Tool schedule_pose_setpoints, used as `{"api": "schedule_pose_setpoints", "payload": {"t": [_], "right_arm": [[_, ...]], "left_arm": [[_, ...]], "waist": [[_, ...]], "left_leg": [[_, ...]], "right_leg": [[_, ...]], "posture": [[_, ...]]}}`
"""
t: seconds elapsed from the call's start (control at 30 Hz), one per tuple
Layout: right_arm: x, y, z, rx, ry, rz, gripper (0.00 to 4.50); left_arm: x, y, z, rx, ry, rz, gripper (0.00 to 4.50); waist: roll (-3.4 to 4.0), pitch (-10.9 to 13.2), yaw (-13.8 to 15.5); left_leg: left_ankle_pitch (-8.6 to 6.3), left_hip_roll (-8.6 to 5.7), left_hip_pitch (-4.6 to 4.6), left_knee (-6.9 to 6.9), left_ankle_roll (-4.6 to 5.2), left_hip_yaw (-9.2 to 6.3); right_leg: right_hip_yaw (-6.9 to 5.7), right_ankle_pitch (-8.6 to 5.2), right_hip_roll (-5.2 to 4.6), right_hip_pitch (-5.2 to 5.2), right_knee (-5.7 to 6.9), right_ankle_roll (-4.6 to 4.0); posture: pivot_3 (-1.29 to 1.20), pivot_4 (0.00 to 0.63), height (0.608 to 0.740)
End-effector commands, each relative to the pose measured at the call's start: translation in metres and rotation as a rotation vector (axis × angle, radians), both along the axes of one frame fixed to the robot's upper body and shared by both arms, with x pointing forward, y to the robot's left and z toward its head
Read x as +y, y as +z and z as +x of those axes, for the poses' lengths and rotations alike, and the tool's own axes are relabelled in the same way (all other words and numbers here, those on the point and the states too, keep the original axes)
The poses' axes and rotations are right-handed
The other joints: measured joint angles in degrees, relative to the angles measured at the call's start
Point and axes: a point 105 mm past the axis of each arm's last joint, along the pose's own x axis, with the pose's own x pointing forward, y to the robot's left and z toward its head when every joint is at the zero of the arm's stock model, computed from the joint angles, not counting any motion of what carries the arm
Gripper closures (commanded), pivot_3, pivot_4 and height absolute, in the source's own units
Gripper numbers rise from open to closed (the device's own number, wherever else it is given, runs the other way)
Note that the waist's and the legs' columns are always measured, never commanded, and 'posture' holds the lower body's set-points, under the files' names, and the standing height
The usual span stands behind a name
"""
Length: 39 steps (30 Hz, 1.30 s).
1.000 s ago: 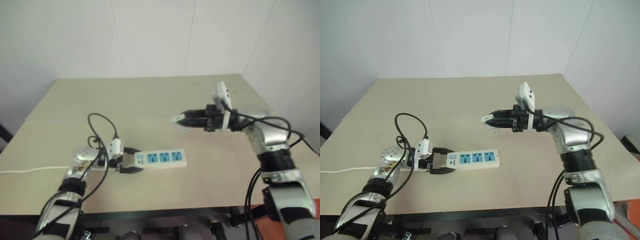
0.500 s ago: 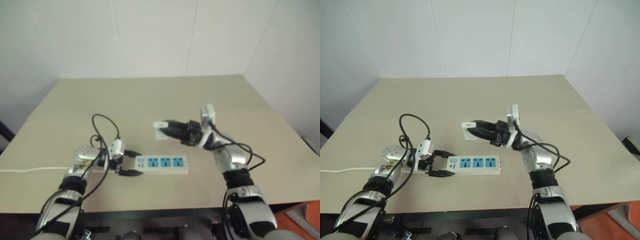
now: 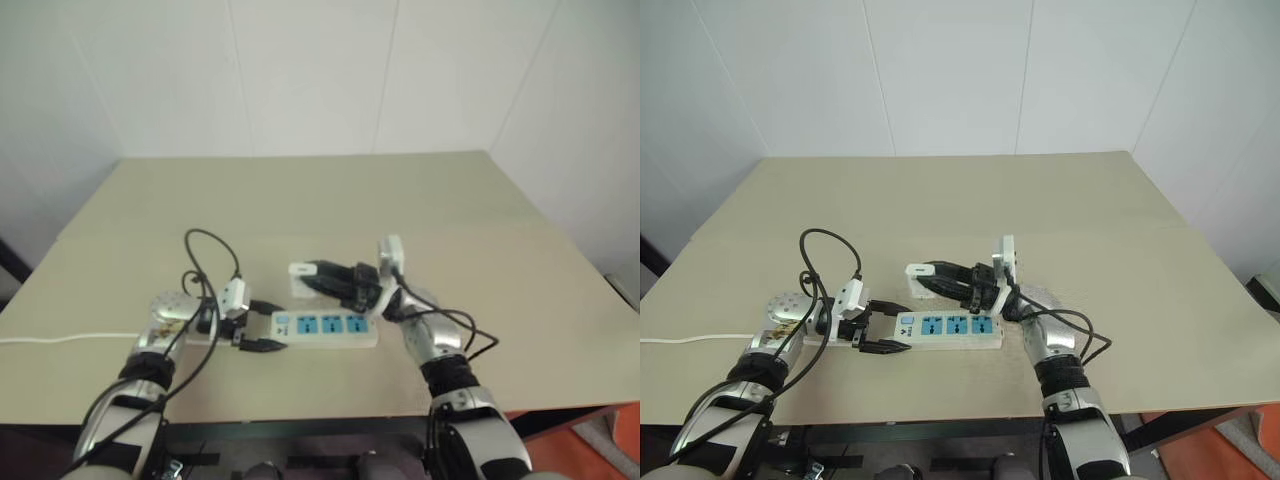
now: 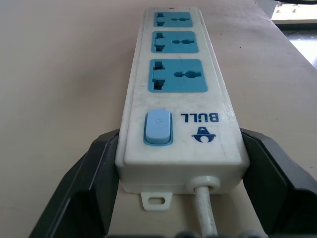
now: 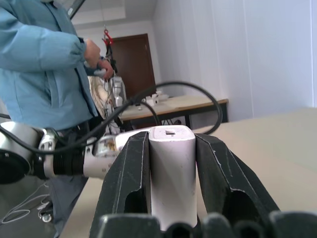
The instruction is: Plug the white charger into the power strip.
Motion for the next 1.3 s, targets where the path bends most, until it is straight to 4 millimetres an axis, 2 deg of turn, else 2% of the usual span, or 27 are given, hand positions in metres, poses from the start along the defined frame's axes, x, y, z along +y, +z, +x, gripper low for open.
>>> {"api": "schedule_pose_setpoints", "payload": {"t": [0.03, 0.5, 0.63, 1.03, 1.3], "right_arm": [[0.001, -0.005, 0.002, -0.027, -0.021, -0.013, 3.37], [0.000, -0.026, 0.010, 0.004, -0.071, -0.058, 3.37], [-0.001, -0.029, 0.013, 0.012, -0.084, -0.066, 3.37], [-0.018, -0.041, 0.013, 0.051, -0.079, -0.103, 3.37], [-0.007, -0.037, 0.008, 0.041, -0.051, -0.078, 3.37]], "left_arm": [[0.005, -0.020, -0.004, 0.069, 0.014, 0.079, 1.26], [0.004, -0.017, -0.002, 0.065, 0.006, 0.088, 1.26], [0.006, -0.017, -0.002, 0.065, 0.007, 0.093, 1.26], [0.008, -0.017, -0.002, 0.065, 0.005, 0.102, 1.26], [0.008, -0.016, -0.002, 0.065, 0.004, 0.105, 1.26]], "waist": [[0.00, 0.0, 0.0], [0.00, 0.0, 0.1], [0.00, 0.0, 0.0], [0.00, 0.0, -0.1], [0.00, 0.0, -0.1]], "left_leg": [[0.00, 0.00, 0.00, 0.00, 0.00, 0.00], [0.00, 0.00, 0.04, 0.00, 0.00, 0.00], [0.00, 0.00, 0.31, -0.02, 0.00, 0.00], [0.00, 0.01, 0.58, -0.09, 0.00, -0.01], [0.00, 0.02, 0.63, -0.11, 0.00, -0.01]], "right_leg": [[0.00, 0.00, 0.00, 0.00, 0.00, 0.00], [0.00, 0.00, 0.00, 0.06, 0.00, 0.00], [0.00, -0.01, 0.00, 0.36, -0.05, -0.01], [-0.01, -0.07, 0.00, 0.65, -0.16, -0.07], [-0.01, -0.07, 0.00, 0.69, -0.16, -0.08]], "posture": [[0.00, 0.150, 0.740], [0.00, 0.150, 0.740], [0.00, 0.150, 0.740], [0.00, 0.150, 0.740], [0.00, 0.150, 0.740]]}}
